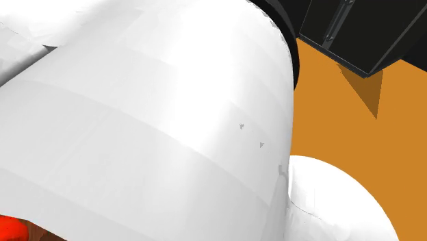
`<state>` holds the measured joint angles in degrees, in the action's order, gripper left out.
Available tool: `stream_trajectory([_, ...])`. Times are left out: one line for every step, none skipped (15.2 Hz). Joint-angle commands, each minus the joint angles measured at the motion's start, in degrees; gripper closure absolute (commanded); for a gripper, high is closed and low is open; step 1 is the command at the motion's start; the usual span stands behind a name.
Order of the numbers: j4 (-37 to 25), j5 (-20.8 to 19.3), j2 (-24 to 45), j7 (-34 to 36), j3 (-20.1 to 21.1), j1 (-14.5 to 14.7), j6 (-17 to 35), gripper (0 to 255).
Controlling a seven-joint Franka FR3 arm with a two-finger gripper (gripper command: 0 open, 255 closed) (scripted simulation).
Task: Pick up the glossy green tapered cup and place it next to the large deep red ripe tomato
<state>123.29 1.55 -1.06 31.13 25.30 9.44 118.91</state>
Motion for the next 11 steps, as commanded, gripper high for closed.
stream_trajectory([-1.9, 0.4, -1.1, -0.4, -0.1, -0.1, -2.9, 0])
stream_trajectory([-3.3, 0.7, -1.6, -0.5, -0.2, -0.1, -4.8, 0])
stream_trajectory([-4.4, 0.8, -2.0, -0.7, -0.2, -0.2, -6.3, 0])
stream_trajectory([-4.4, 0.8, -2.0, -0.7, -0.2, -0.2, -6.3, 0])
stream_trajectory([-4.4, 0.8, -2.0, -0.7, -0.2, -0.2, -6.3, 0])
stream_trajectory([-4.4, 0.8, -2.0, -0.7, -0.2, -0.2, -6.3, 0])
stream_trajectory([-4.4, 0.8, -2.0, -0.7, -0.2, -0.2, -6.3, 0])
stream_trajectory([-4.4, 0.8, -2.0, -0.7, -0.2, -0.2, -6.3, 0])
stream_trajectory([-4.4, 0.8, -2.0, -0.7, -0.2, -0.2, -6.3, 0])
stream_trajectory([-4.4, 0.8, -2.0, -0.7, -0.2, -0.2, -6.3, 0])
stream_trajectory([-4.4, 0.8, -2.0, -0.7, -0.2, -0.2, -6.3, 0])
